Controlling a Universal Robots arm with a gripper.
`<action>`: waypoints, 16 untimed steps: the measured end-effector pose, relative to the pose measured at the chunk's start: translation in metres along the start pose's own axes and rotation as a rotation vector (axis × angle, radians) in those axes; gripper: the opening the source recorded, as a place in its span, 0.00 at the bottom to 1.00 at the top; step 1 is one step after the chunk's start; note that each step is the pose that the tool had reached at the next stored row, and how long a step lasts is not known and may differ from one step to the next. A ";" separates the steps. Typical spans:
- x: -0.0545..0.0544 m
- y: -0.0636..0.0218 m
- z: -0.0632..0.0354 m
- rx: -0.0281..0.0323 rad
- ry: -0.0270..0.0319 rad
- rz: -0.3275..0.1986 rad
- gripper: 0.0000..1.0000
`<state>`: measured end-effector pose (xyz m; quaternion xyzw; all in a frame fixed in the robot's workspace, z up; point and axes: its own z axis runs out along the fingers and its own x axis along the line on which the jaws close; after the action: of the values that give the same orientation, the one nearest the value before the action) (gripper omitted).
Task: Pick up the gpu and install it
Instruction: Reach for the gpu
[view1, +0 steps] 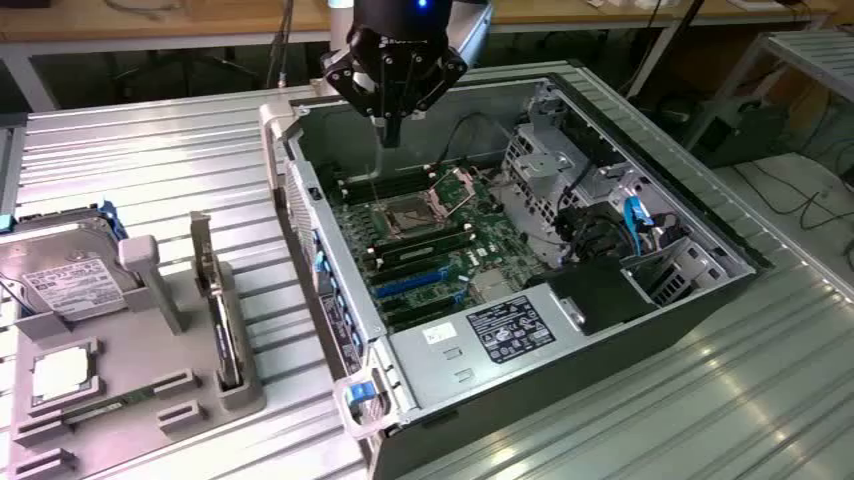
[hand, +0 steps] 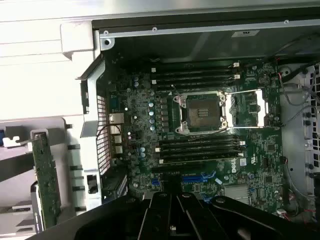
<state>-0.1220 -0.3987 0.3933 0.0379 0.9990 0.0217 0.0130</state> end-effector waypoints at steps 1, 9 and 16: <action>0.000 0.0000 0.0000 0.0000 0.0000 0.000 0.11; 0.007 -0.0007 -0.0002 -0.0001 -0.0001 0.000 0.11; 0.033 -0.0044 -0.0007 -0.0001 -0.0001 0.000 0.11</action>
<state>-0.1557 -0.4005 0.3931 0.0379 0.9990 0.0217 0.0131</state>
